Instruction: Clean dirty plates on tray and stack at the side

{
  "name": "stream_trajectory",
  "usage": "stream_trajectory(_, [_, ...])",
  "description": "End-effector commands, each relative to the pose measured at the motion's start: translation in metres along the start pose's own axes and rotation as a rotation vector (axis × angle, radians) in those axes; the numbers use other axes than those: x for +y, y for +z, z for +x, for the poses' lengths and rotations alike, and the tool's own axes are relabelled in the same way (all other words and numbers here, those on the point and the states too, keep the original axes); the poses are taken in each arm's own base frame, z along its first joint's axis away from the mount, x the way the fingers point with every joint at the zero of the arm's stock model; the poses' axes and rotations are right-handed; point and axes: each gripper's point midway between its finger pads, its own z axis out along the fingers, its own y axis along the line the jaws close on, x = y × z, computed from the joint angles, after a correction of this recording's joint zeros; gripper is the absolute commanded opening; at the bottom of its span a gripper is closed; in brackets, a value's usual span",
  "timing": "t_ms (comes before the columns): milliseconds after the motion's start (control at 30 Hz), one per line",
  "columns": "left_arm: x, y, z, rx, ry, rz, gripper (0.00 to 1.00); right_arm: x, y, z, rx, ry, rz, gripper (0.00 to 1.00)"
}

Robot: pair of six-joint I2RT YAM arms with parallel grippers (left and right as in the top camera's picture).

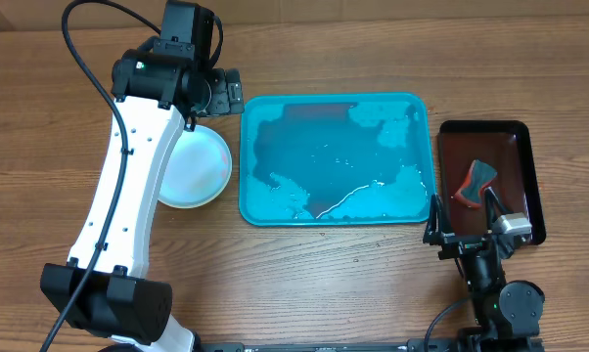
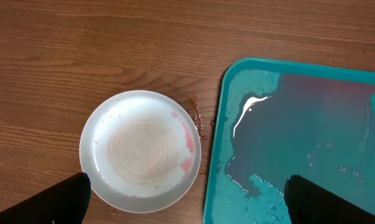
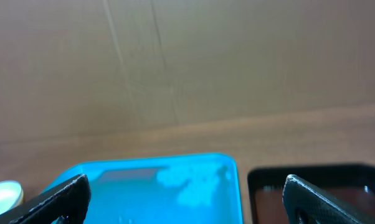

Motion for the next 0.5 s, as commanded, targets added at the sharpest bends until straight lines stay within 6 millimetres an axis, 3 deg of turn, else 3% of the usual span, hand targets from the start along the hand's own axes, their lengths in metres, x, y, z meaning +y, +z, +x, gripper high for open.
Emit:
stream_trajectory(0, [0.0012,-0.0093,-0.0074,-0.034,-0.019,-0.002,1.00,0.0002,-0.0009,0.0183,0.065,0.005,-0.010,1.00])
stream_trajectory(467, [0.0012,-0.0093,-0.0074,-0.034,-0.019,-0.002,1.00,0.0004,-0.0009,0.0194,0.069,0.005,-0.012,1.00])
